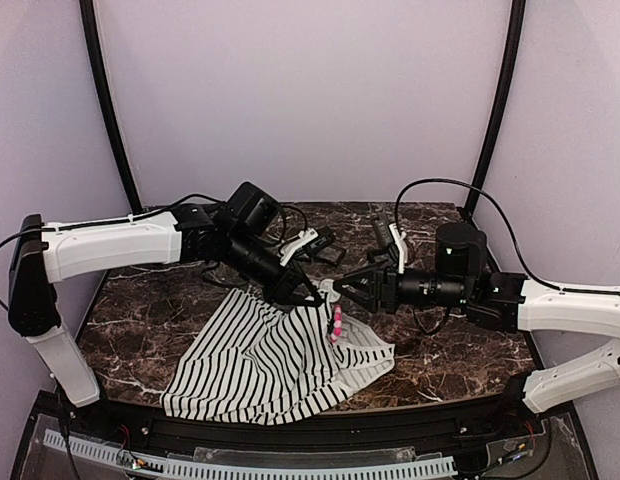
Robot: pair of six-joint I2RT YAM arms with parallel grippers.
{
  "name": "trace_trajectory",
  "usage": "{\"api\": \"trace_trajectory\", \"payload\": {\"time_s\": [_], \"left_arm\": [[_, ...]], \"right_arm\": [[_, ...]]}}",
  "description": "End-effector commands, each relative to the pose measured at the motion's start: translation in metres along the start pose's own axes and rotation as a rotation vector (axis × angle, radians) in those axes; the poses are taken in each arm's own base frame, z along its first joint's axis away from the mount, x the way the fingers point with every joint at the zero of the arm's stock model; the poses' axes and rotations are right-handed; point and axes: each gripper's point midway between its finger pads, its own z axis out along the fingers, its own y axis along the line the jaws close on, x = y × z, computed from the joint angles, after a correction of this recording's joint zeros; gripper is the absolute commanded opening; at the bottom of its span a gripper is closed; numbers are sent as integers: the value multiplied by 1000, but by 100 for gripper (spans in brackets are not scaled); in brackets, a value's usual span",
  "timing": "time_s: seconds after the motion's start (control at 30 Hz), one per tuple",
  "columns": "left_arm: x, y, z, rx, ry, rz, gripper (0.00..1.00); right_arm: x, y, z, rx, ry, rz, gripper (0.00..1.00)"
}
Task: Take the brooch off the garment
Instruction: Open the brooch with the flattened clothing.
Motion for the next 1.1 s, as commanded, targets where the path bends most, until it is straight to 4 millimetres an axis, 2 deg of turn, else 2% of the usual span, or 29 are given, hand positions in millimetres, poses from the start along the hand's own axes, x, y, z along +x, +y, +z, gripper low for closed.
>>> {"api": "trace_trajectory", "payload": {"time_s": [0.0,0.17,0.5,1.07], "left_arm": [[-8,1,-7,-42,-4,30,1],[-8,1,-6,-44,-6,23,1],[-9,0,-6,-37,-8,18,1],[-9,-4,-5,-26,-5,25,1]], "right_arm": [[3,6,1,-48,8,17,52],[12,1,6,-42,32,29,49],[16,-5,14,-28,38,39,41],[14,-12,21,-7,17,62,26]]}}
